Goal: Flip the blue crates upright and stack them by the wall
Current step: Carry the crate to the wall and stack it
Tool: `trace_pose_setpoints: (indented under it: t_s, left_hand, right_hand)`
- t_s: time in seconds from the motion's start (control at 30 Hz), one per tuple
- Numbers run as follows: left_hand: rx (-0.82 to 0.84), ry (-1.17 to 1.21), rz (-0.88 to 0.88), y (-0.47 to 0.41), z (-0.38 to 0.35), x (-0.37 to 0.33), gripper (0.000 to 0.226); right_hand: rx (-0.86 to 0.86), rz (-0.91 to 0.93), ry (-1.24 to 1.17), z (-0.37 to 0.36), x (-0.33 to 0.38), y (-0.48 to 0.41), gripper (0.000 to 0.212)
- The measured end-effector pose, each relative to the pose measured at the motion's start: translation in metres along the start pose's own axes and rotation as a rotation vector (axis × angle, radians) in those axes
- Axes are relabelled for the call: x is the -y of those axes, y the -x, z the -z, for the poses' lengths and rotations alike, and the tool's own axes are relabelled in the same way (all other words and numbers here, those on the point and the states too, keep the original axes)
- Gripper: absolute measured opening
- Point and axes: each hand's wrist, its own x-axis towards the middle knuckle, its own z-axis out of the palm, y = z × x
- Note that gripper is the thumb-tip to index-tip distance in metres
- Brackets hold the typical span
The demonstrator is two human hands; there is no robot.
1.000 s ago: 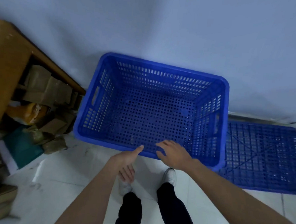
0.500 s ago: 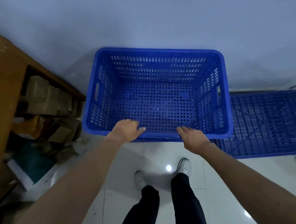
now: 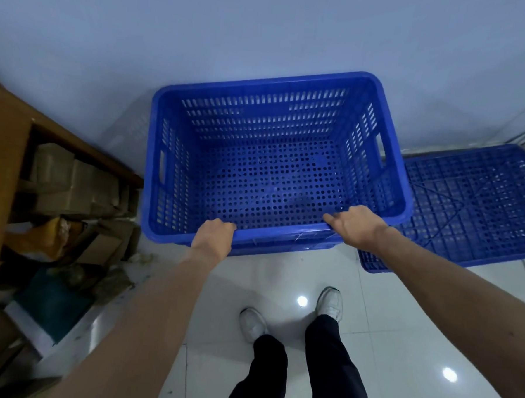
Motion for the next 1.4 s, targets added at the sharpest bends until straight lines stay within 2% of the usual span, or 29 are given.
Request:
trace_pose_setpoints:
  t_s: [0.23, 0.6, 0.8, 0.97, 1.07, 1.13, 1.23, 1.33, 1.4]
  left_hand:
    - [-0.034, -0.029, -0.016, 0.005, -0.005, 0.002, 0.031]
    - [-0.028, -0.122, 0.036, 0.011, -0.002, 0.0, 0.036]
    - [-0.01, -0.114, -0.035, 0.01, 0.005, 0.008, 0.036]
    - [-0.006, -0.092, -0.046, 0.011, 0.003, 0.006, 0.037]
    - [-0.002, -0.049, -0.027, 0.014, 0.0, 0.003, 0.04]
    - [0.003, -0.022, 0.0, 0.019, -0.002, 0.0, 0.042]
    - [0.039, -0.016, 0.06, 0.027, -0.002, -0.009, 0.051]
    - [0.109, 0.06, 0.105, 0.044, 0.004, -0.022, 0.074]
    - [0.163, 0.163, 0.071, 0.06, 0.019, -0.031, 0.083]
  right_hand:
    - [-0.052, -0.115, -0.019, -0.014, 0.013, 0.005, 0.054]
    - [-0.068, -0.085, 0.027, -0.015, 0.018, 0.004, 0.043]
    - [-0.066, -0.091, 0.038, -0.018, 0.012, 0.001, 0.052]
    - [-0.053, -0.137, 0.008, -0.02, 0.007, 0.006, 0.039]
    - [-0.042, -0.192, -0.034, -0.021, 0.014, 0.008, 0.043]
    - [-0.032, -0.257, -0.087, -0.021, 0.024, 0.011, 0.037]
    - [-0.028, -0.335, -0.214, -0.02, 0.036, 0.022, 0.027]
    - [-0.054, -0.337, -0.304, -0.011, 0.044, 0.038, 0.042]
    - [-0.021, -0.337, -0.402, 0.005, 0.048, 0.059, 0.052]
